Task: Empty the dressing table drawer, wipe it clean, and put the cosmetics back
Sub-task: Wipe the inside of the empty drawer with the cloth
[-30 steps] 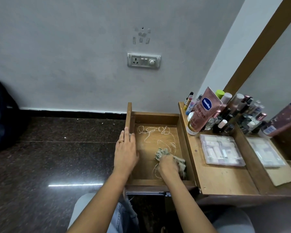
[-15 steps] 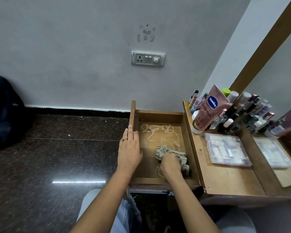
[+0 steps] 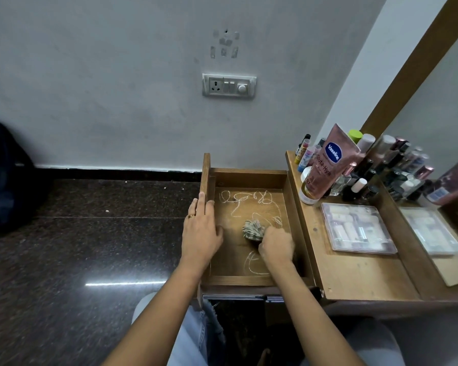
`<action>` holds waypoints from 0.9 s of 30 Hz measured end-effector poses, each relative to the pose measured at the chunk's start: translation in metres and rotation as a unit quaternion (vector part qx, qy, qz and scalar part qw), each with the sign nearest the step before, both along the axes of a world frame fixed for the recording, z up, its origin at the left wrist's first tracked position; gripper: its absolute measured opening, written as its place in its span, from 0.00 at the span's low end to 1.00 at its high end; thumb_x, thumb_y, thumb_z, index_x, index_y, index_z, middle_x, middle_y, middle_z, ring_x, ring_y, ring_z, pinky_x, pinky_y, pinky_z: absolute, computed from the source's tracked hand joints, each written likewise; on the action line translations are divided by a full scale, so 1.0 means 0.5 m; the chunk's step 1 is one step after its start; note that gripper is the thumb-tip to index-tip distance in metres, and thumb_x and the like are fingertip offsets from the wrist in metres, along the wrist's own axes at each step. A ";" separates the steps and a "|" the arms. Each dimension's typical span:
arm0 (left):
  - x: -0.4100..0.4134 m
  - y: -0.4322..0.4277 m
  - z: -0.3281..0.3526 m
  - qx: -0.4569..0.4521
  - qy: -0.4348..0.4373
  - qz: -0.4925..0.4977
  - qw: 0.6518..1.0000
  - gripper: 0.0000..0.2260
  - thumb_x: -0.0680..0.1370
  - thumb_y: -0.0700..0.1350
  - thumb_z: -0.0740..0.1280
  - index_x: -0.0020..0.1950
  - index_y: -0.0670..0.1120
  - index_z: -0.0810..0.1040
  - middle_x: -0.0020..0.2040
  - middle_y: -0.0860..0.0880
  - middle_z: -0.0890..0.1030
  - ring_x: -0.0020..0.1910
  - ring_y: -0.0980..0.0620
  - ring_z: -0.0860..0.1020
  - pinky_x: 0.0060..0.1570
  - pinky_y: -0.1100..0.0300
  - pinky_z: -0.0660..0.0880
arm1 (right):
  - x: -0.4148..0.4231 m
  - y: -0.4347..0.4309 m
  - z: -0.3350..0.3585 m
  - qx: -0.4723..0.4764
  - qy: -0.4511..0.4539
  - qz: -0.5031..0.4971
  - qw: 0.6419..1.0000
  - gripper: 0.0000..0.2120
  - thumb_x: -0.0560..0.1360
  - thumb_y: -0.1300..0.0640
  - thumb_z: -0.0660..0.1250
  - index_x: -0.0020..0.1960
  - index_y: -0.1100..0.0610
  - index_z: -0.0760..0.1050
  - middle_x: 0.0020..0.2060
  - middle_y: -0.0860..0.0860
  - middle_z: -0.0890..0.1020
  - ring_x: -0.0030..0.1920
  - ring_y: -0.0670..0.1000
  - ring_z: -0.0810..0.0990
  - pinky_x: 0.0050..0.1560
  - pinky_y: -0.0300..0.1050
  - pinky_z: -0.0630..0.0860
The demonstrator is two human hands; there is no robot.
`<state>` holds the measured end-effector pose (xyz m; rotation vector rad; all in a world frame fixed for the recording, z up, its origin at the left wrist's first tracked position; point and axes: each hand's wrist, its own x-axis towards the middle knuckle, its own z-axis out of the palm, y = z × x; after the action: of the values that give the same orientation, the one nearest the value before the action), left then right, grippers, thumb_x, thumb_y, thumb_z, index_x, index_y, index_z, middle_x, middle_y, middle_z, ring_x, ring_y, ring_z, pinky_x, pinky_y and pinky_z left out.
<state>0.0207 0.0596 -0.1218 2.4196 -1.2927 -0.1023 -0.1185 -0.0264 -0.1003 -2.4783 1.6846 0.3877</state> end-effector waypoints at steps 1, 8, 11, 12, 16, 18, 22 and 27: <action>0.001 0.000 0.000 0.001 0.004 0.001 1.000 0.27 0.76 0.47 0.66 0.74 0.44 0.64 0.78 0.44 0.57 0.76 0.44 0.57 0.70 0.51 0.64 | -0.003 -0.002 -0.002 0.009 0.007 0.012 1.000 0.12 0.78 0.59 0.64 0.60 0.59 0.75 0.54 0.55 0.81 0.55 0.54 0.81 0.50 0.45 0.79; 0.004 0.001 0.003 -0.023 0.055 0.005 0.998 0.26 0.78 0.48 0.65 0.74 0.44 0.63 0.79 0.47 0.55 0.77 0.45 0.56 0.71 0.49 0.63 | -0.036 -0.025 -0.020 0.046 -0.039 -0.023 0.998 0.12 0.78 0.62 0.63 0.61 0.64 0.74 0.55 0.58 0.81 0.55 0.55 0.80 0.50 0.44 0.79; 0.004 0.001 0.004 -0.025 0.058 0.005 0.998 0.26 0.78 0.48 0.65 0.74 0.44 0.64 0.79 0.47 0.56 0.76 0.45 0.57 0.70 0.49 0.63 | -0.017 -0.031 -0.024 0.113 -0.118 -0.056 0.985 0.18 0.71 0.58 0.74 0.59 0.61 0.77 0.52 0.56 0.82 0.53 0.55 0.81 0.53 0.47 0.79; 0.004 0.000 0.005 -0.024 0.058 0.004 0.998 0.26 0.78 0.48 0.65 0.74 0.43 0.63 0.78 0.46 0.56 0.76 0.45 0.57 0.71 0.49 0.63 | -0.010 -0.030 -0.026 0.148 -0.119 -0.045 0.981 0.20 0.69 0.56 0.76 0.59 0.59 0.78 0.53 0.55 0.82 0.53 0.54 0.81 0.54 0.48 0.79; 0.006 -0.001 0.006 -0.017 0.057 0.003 0.998 0.25 0.78 0.47 0.64 0.74 0.43 0.63 0.79 0.46 0.55 0.76 0.45 0.56 0.71 0.49 0.63 | 0.001 -0.031 -0.036 0.257 0.024 0.027 0.966 0.22 0.66 0.54 0.78 0.59 0.56 0.80 0.58 0.50 0.81 0.57 0.54 0.79 0.58 0.50 0.78; 0.006 0.000 0.004 -0.024 0.062 0.004 0.998 0.25 0.78 0.47 0.64 0.74 0.43 0.64 0.79 0.46 0.56 0.76 0.45 0.57 0.71 0.49 0.63 | -0.005 -0.043 -0.034 0.279 0.089 0.020 0.956 0.21 0.69 0.55 0.76 0.59 0.59 0.79 0.59 0.53 0.80 0.57 0.55 0.79 0.59 0.50 0.77; 0.007 0.000 0.003 -0.038 0.076 0.005 0.996 0.25 0.78 0.47 0.64 0.74 0.44 0.64 0.78 0.47 0.56 0.76 0.45 0.57 0.72 0.49 0.62 | -0.022 -0.066 -0.024 0.193 0.027 -0.045 0.980 0.23 0.67 0.57 0.78 0.59 0.61 0.77 0.56 0.54 0.81 0.57 0.54 0.80 0.51 0.46 0.77; 0.007 -0.002 0.004 -0.035 0.075 0.005 0.997 0.25 0.78 0.47 0.65 0.74 0.43 0.64 0.78 0.46 0.56 0.76 0.45 0.57 0.71 0.49 0.63 | 0.004 -0.052 -0.034 0.109 -0.036 -0.004 0.993 0.13 0.72 0.56 0.73 0.55 0.58 0.79 0.54 0.54 0.81 0.54 0.53 0.80 0.51 0.45 0.79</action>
<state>0.0240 0.0586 -0.1200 2.3111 -1.1978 -0.2279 -0.1166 -0.0525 -0.1172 -2.2996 1.5348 0.4482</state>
